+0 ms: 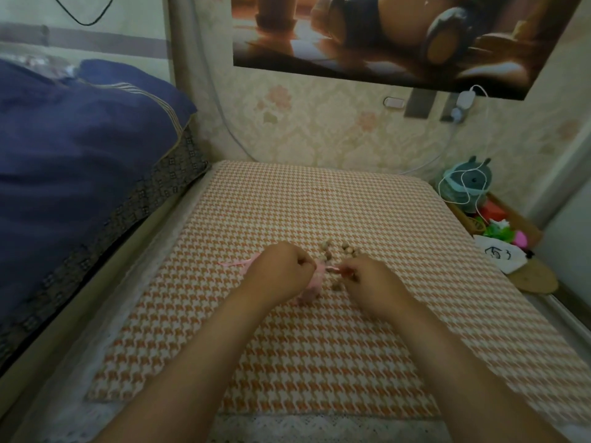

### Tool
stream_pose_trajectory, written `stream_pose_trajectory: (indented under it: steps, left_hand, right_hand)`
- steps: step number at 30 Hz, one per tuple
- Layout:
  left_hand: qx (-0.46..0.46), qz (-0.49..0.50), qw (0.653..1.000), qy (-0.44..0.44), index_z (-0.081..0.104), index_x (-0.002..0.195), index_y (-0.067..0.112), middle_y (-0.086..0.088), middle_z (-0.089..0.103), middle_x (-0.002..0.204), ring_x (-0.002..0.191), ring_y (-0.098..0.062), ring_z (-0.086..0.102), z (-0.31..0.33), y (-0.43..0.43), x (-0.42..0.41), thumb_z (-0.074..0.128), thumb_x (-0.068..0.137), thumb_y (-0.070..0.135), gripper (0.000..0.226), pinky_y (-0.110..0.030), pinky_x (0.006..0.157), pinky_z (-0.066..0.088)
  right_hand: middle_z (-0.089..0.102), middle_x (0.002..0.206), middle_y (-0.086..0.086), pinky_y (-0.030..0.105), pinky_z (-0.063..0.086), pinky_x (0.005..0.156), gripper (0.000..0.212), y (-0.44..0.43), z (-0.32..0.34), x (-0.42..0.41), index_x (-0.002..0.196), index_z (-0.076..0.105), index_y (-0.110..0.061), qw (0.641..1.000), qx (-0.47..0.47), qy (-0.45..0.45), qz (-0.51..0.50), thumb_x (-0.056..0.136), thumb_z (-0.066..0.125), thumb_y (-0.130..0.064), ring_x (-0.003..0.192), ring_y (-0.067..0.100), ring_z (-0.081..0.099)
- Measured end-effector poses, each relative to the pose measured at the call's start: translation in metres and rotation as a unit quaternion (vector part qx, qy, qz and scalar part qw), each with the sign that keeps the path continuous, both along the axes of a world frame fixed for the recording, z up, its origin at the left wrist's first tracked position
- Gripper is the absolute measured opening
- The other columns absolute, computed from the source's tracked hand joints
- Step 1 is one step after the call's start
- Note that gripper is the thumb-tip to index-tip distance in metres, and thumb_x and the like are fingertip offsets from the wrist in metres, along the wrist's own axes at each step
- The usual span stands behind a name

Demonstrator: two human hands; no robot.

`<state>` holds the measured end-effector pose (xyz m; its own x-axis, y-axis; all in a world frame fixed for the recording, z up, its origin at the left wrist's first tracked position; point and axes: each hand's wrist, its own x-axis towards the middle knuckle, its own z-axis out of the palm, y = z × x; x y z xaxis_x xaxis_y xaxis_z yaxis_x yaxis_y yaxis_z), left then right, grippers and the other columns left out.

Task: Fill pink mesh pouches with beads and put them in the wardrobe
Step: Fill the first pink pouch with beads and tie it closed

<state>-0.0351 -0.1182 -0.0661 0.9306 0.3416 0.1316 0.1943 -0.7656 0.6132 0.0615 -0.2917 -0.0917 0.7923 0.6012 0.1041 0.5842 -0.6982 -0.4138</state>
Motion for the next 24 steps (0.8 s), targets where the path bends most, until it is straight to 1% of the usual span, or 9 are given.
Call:
stream_pose_trajectory:
  steps: [3, 7, 11, 13, 14, 17, 19, 21, 24]
  left_hand:
    - [0.000, 0.010, 1.000, -0.001, 0.076, 0.082, 0.017, -0.003, 0.076, 0.091, 0.069, -0.016, 0.068, -0.002, -0.003, 0.003, 0.056, 0.084, 0.023, 0.021, -0.036, 0.068, 0.058]
    - [-0.037, -0.001, 0.999, 0.003, 0.073, 0.101, 0.026, 0.011, 0.068, 0.102, 0.081, -0.008, 0.065, 0.000, 0.002, 0.004, 0.061, 0.085, 0.021, 0.021, -0.021, 0.068, 0.053]
    - [-0.051, -0.047, 0.997, 0.020, 0.071, 0.110, 0.025, 0.012, 0.065, 0.109, 0.087, -0.003, 0.061, 0.002, 0.007, 0.002, 0.060, 0.085, 0.017, 0.029, -0.016, 0.069, 0.048]
    - [-0.059, -0.062, 0.996, 0.019, 0.071, 0.110, 0.026, 0.012, 0.067, 0.108, 0.081, 0.001, 0.061, 0.003, 0.007, 0.000, 0.059, 0.085, 0.013, 0.031, -0.015, 0.067, 0.048]
    - [-0.065, -0.064, 0.996, 0.018, 0.071, 0.110, 0.026, 0.014, 0.067, 0.105, 0.077, 0.003, 0.060, 0.003, 0.007, -0.001, 0.059, 0.085, 0.012, 0.032, -0.012, 0.062, 0.047]
    - [-0.077, -0.074, 0.994, 0.017, 0.070, 0.111, 0.026, 0.019, 0.064, 0.094, 0.063, 0.008, 0.058, 0.003, 0.007, -0.002, 0.057, 0.086, 0.010, 0.033, -0.006, 0.050, 0.041]
    - [-0.080, -0.078, 0.994, 0.020, 0.070, 0.112, 0.024, 0.022, 0.059, 0.086, 0.059, 0.010, 0.056, 0.003, 0.005, -0.002, 0.055, 0.086, 0.010, 0.033, -0.004, 0.048, 0.038]
    - [-0.078, -0.083, 0.993, 0.014, 0.069, 0.114, 0.021, 0.022, 0.057, 0.081, 0.060, 0.009, 0.055, 0.003, 0.003, -0.002, 0.055, 0.087, 0.010, 0.033, -0.004, 0.050, 0.036]
    - [-0.089, -0.102, 0.991, 0.002, 0.071, 0.109, 0.018, 0.018, 0.056, 0.069, 0.050, 0.007, 0.052, 0.004, 0.002, -0.002, 0.055, 0.087, 0.008, 0.029, -0.008, 0.048, 0.035]
  right_hand:
    - [0.069, 0.116, -0.009, 0.035, 0.053, 0.087, 0.027, 0.002, -0.007, 0.001, 0.115, 0.069, -0.034, 0.998, -0.059, 0.002, -0.002, 0.090, 0.062, -0.028, 0.106, 0.014, 0.064]
    - [0.070, 0.106, -0.008, 0.027, 0.045, 0.071, 0.018, 0.009, -0.012, 0.004, 0.107, 0.068, -0.033, 0.997, -0.069, -0.023, -0.003, 0.090, 0.064, -0.031, 0.098, 0.015, 0.065]
    - [0.070, 0.096, -0.004, 0.031, 0.048, 0.069, 0.004, 0.012, -0.015, 0.003, 0.093, 0.063, -0.031, 0.997, -0.065, -0.039, 0.001, 0.090, 0.061, -0.029, 0.091, 0.020, 0.065]
    - [0.069, 0.092, -0.007, 0.031, 0.049, 0.068, 0.001, 0.011, -0.013, 0.003, 0.089, 0.063, -0.031, 0.998, -0.040, -0.038, -0.006, 0.090, 0.062, -0.030, 0.091, 0.019, 0.066]
    - [0.070, 0.095, -0.010, 0.032, 0.051, 0.071, 0.007, 0.012, -0.011, 0.003, 0.095, 0.067, -0.030, 0.999, -0.010, -0.035, -0.016, 0.090, 0.063, -0.032, 0.092, 0.015, 0.066]
    - [0.068, 0.094, -0.020, 0.036, 0.058, 0.076, 0.015, 0.012, 0.008, 0.001, 0.104, 0.070, -0.032, 0.989, 0.144, -0.008, -0.038, 0.089, 0.068, -0.031, 0.085, 0.002, 0.067]
    - [0.068, 0.092, -0.022, 0.028, 0.058, 0.072, 0.013, 0.014, 0.024, -0.007, 0.100, 0.071, -0.032, 0.974, 0.226, -0.003, -0.025, 0.089, 0.070, -0.027, 0.076, -0.004, 0.066]
    - [0.070, 0.092, -0.021, 0.018, 0.050, 0.069, 0.013, 0.015, 0.034, -0.020, 0.099, 0.072, -0.032, 0.972, 0.230, -0.032, 0.018, 0.087, 0.072, -0.028, 0.072, -0.009, 0.060]
    - [0.070, 0.094, -0.020, 0.011, 0.038, 0.064, 0.013, 0.017, 0.034, -0.033, 0.099, 0.073, -0.033, 0.980, 0.171, -0.073, 0.074, 0.086, 0.072, -0.034, 0.072, -0.014, 0.055]
